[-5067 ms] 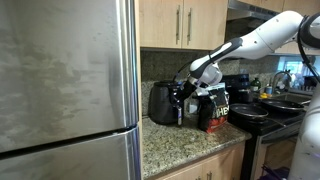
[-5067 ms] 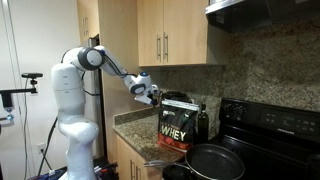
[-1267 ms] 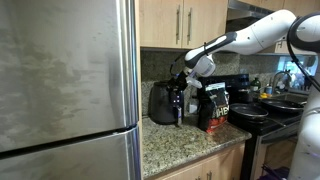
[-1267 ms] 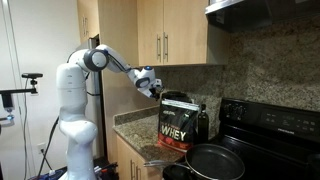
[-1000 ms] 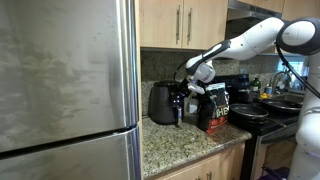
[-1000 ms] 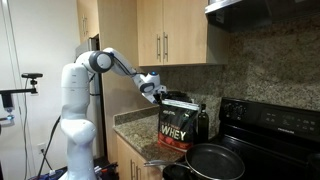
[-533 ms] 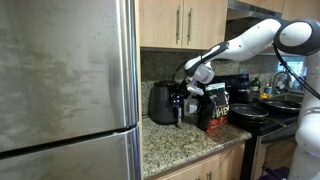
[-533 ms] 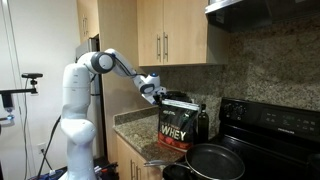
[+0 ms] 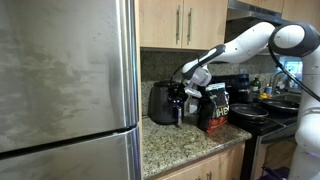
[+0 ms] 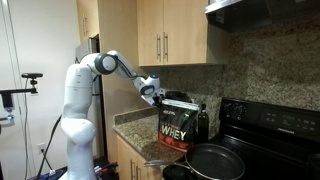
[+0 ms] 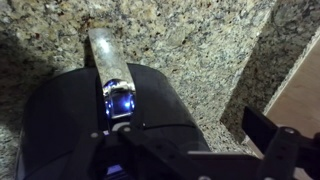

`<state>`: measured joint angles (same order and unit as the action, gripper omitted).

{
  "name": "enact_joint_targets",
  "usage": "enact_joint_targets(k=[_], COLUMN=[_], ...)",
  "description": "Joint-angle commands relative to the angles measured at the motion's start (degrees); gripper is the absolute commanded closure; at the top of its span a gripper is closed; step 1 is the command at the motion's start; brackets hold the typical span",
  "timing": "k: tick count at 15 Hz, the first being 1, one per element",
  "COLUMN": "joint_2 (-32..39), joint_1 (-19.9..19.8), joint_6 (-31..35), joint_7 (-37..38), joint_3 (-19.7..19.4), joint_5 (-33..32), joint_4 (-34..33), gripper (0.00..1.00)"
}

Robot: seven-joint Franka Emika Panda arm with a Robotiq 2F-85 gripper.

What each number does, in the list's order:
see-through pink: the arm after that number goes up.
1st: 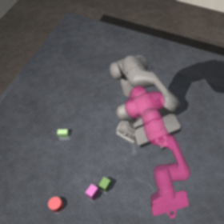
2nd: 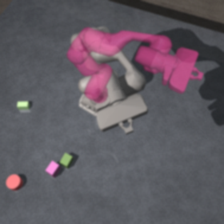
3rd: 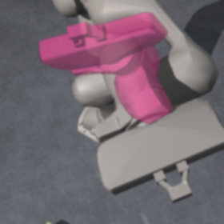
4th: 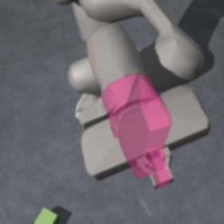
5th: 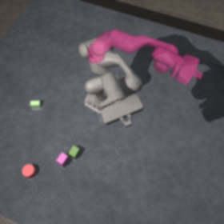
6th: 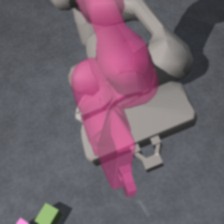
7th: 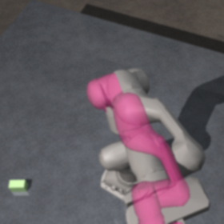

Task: Press a button on the rice cooker

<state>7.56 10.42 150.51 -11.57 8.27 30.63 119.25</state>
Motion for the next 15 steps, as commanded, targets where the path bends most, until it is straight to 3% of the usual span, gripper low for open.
enact_joint_targets(k=[1, 5, 10, 15], joint_2=[0.3, -0.9, -1.0, -0.4], joint_1=[-2.2, -3.1, -4.2, -3.4], joint_6=[-0.9, -0.3, -6.9, -5.5], joint_7=[-2.7, -7.0, -15.0, -13.2], joint_3=[1.4, 1.9, 2.4, 1.9], joint_5=[0.6, 1.7, 4.4, 3.2], joint_4=[-1.0, -0.7, -2.0, -1.9], gripper=[0.00, 0.00, 0.00, 0.00])
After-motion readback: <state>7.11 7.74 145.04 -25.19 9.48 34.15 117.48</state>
